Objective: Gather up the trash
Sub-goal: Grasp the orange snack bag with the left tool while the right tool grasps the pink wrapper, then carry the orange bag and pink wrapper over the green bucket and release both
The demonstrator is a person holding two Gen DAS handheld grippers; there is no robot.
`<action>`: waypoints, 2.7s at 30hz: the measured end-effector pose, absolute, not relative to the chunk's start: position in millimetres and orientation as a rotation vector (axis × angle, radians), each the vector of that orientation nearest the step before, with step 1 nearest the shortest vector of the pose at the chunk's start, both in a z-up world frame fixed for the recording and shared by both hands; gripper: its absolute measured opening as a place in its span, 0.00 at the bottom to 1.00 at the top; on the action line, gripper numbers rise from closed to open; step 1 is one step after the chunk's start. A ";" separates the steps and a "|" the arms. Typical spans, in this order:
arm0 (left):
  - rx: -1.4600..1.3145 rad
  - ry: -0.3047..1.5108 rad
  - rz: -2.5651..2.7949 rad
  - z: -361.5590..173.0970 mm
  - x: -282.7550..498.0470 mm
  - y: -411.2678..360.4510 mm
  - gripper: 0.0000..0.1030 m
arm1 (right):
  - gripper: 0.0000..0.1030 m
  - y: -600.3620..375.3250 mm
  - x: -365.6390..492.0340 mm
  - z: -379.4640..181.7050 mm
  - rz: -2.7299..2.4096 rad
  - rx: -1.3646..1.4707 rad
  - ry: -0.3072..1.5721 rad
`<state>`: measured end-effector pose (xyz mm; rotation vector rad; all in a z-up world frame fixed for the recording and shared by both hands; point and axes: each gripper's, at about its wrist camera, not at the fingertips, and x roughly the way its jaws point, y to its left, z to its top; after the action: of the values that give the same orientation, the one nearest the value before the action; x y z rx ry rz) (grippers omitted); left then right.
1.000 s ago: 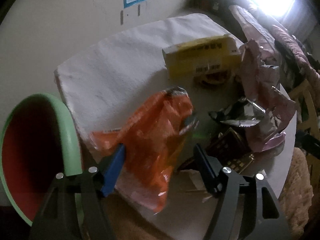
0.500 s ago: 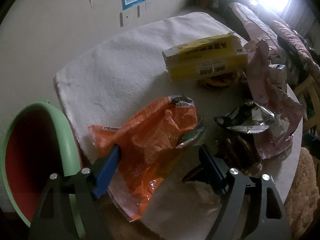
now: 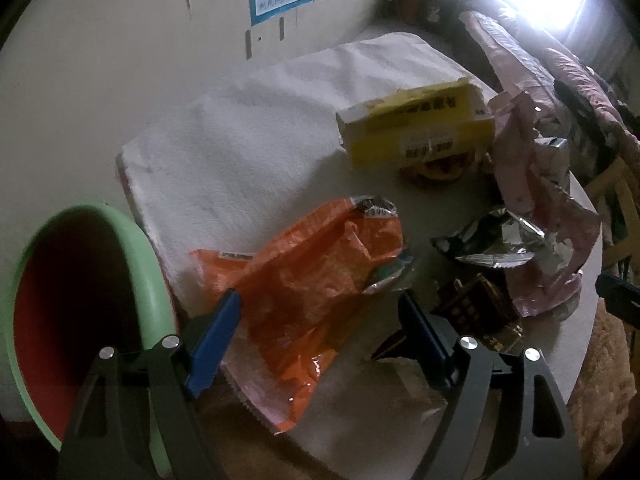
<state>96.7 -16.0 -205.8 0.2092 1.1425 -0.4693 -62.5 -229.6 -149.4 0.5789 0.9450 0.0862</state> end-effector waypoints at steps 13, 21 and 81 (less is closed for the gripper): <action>0.282 1.107 -0.554 -181.4 99.5 8.6 0.84 | 0.44 -225.7 -63.6 -146.1 0.100 0.569 0.939; 0.393 1.121 -0.616 -195.3 106.7 -13.6 0.84 | 0.44 -227.1 -63.9 -145.4 0.091 0.573 0.937; -0.016 0.941 -0.388 -119.4 46.1 17.7 0.46 | 0.07 -240.2 -38.9 -132.1 0.092 0.596 0.858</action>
<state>46.1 17.7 -119.4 -0.0157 0.9408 -0.3883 -38.9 -240.2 -132.1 0.5957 0.8579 0.0917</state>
